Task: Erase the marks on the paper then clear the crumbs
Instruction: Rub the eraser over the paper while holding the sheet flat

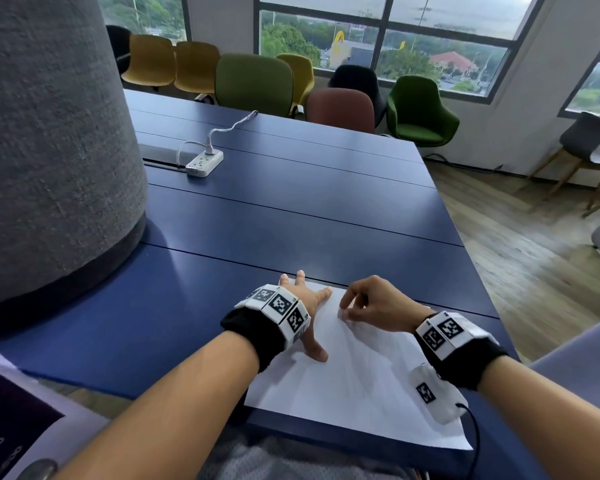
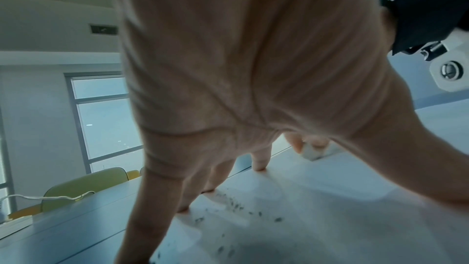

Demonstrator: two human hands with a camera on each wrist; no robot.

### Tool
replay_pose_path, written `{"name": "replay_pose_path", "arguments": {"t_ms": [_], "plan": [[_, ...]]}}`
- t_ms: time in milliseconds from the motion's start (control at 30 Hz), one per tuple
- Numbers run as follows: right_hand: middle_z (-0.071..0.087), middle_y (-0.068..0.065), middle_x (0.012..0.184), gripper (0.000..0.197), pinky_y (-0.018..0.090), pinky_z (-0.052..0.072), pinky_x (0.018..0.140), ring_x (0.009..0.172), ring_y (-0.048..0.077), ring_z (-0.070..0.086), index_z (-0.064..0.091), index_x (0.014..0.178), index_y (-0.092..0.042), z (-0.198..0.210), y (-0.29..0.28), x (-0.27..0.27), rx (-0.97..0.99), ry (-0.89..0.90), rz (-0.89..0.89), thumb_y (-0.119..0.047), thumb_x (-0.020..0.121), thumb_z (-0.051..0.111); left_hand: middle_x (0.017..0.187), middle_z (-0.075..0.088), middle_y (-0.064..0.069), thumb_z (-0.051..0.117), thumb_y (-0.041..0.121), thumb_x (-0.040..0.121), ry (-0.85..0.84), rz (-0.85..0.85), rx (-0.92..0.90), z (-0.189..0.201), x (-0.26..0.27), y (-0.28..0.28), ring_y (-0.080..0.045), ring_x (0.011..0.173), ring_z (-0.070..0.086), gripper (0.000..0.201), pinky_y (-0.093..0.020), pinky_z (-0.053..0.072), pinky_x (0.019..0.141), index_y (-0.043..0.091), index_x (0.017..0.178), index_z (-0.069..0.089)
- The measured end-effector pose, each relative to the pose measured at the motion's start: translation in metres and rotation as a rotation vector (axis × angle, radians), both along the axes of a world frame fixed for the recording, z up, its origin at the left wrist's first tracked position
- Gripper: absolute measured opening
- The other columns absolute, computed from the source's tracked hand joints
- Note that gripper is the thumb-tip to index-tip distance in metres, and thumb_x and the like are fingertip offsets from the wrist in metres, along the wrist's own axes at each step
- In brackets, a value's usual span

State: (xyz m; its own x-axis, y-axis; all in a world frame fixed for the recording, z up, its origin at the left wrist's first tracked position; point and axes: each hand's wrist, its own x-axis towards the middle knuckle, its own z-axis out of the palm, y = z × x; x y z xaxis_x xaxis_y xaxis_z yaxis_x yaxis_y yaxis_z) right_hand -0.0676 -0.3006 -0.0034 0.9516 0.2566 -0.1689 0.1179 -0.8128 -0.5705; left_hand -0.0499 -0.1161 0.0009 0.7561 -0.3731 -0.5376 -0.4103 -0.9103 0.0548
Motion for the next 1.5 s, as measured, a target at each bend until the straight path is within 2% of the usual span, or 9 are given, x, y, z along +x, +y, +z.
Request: {"name": "replay_pose_path", "arguments": {"t_ms": [200, 367, 500, 667, 833, 967, 1133, 1267, 1500], "plan": [[0.065, -0.004, 0.068, 0.006, 0.013, 0.038, 0.054, 0.056, 0.003, 0.05, 0.075, 0.083, -0.022, 0.001, 0.005, -0.015, -0.035, 0.075, 0.216, -0.02, 0.078, 0.074, 0.163, -0.02, -0.014, 0.084, 0.065, 0.06, 0.007, 0.0, -0.001, 0.002, 0.0, 0.0, -0.044, 0.149, -0.01, 0.133, -0.065, 0.024, 0.114, 0.043, 0.156, -0.005], [0.067, -0.005, 0.074, 0.005, 0.01, 0.038, 0.056, 0.061, 0.0, 0.055, 0.075, 0.083, -0.025, 0.005, 0.007, -0.004, -0.089, -0.048, 0.144, -0.021, 0.08, 0.074, 0.163, -0.018, -0.014, 0.083, 0.067, 0.059, -0.009, -0.012, -0.003, 0.0, 0.0, 0.001, -0.044, 0.149, -0.007, 0.132, -0.066, 0.028, 0.112, 0.043, 0.156, -0.003], [0.071, 0.0, 0.076, 0.007, 0.014, 0.04, 0.056, 0.06, 0.002, 0.052, 0.077, 0.083, -0.025, 0.005, 0.005, -0.012, -0.056, 0.122, 0.265, -0.021, 0.078, 0.077, 0.162, -0.023, -0.015, 0.084, 0.068, 0.057, 0.005, -0.014, 0.034, 0.002, 0.0, -0.001, -0.044, 0.149, -0.012, 0.138, -0.066, 0.025, 0.113, 0.042, 0.155, -0.009], [0.064, -0.004, 0.067, 0.006, 0.012, 0.038, 0.056, 0.055, 0.001, 0.05, 0.076, 0.084, -0.02, 0.0, 0.003, -0.008, 0.015, -0.023, 0.112, -0.016, 0.079, 0.075, 0.16, -0.028, -0.014, 0.085, 0.07, 0.051, 0.007, -0.025, 0.075, -0.001, -0.001, -0.003, -0.045, 0.148, -0.015, 0.145, -0.067, 0.024, 0.113, 0.042, 0.154, -0.014], [0.063, -0.004, 0.067, 0.01, 0.019, 0.04, 0.057, 0.057, 0.005, 0.049, 0.077, 0.086, -0.022, 0.004, 0.005, -0.021, -0.017, 0.186, 0.28, -0.015, 0.078, 0.075, 0.16, -0.027, -0.016, 0.085, 0.071, 0.05, 0.008, -0.029, 0.083, 0.0, 0.0, -0.004, -0.047, 0.148, -0.014, 0.147, -0.067, 0.021, 0.114, 0.041, 0.154, -0.015], [0.062, -0.006, 0.065, 0.007, 0.015, 0.037, 0.054, 0.054, 0.003, 0.047, 0.076, 0.085, -0.02, 0.001, 0.004, -0.016, -0.002, 0.031, 0.139, -0.018, 0.079, 0.074, 0.16, -0.027, -0.015, 0.084, 0.072, 0.05, 0.005, -0.026, 0.087, -0.001, 0.001, -0.004, -0.046, 0.148, -0.013, 0.148, -0.067, 0.023, 0.113, 0.042, 0.153, -0.016], [0.068, 0.003, 0.073, 0.007, 0.02, 0.041, 0.058, 0.059, 0.005, 0.05, 0.075, 0.084, -0.024, 0.006, 0.004, -0.03, -0.012, 0.226, 0.289, -0.019, 0.079, 0.076, 0.16, -0.027, -0.017, 0.085, 0.07, 0.051, 0.01, -0.027, 0.084, 0.002, -0.001, -0.004, -0.047, 0.147, -0.013, 0.147, -0.067, 0.021, 0.114, 0.04, 0.154, -0.016], [0.065, -0.005, 0.065, 0.007, 0.018, 0.04, 0.056, 0.056, 0.003, 0.051, 0.076, 0.085, -0.018, 0.004, 0.006, -0.028, 0.039, 0.108, 0.158, -0.015, 0.079, 0.074, 0.16, -0.026, -0.016, 0.084, 0.07, 0.052, 0.007, -0.035, 0.086, 0.003, -0.002, -0.004, -0.047, 0.148, -0.012, 0.146, -0.067, 0.021, 0.114, 0.04, 0.154, -0.016], [0.072, 0.003, 0.076, 0.013, 0.018, 0.044, 0.059, 0.06, 0.003, 0.054, 0.075, 0.081, -0.03, 0.009, 0.007, -0.047, -0.044, 0.214, 0.276, -0.017, 0.077, 0.075, 0.16, -0.025, -0.018, 0.084, 0.07, 0.053, -0.005, -0.042, 0.085, 0.004, -0.004, -0.004, -0.049, 0.147, -0.011, 0.145, -0.068, 0.021, 0.114, 0.038, 0.155, -0.014]]}}
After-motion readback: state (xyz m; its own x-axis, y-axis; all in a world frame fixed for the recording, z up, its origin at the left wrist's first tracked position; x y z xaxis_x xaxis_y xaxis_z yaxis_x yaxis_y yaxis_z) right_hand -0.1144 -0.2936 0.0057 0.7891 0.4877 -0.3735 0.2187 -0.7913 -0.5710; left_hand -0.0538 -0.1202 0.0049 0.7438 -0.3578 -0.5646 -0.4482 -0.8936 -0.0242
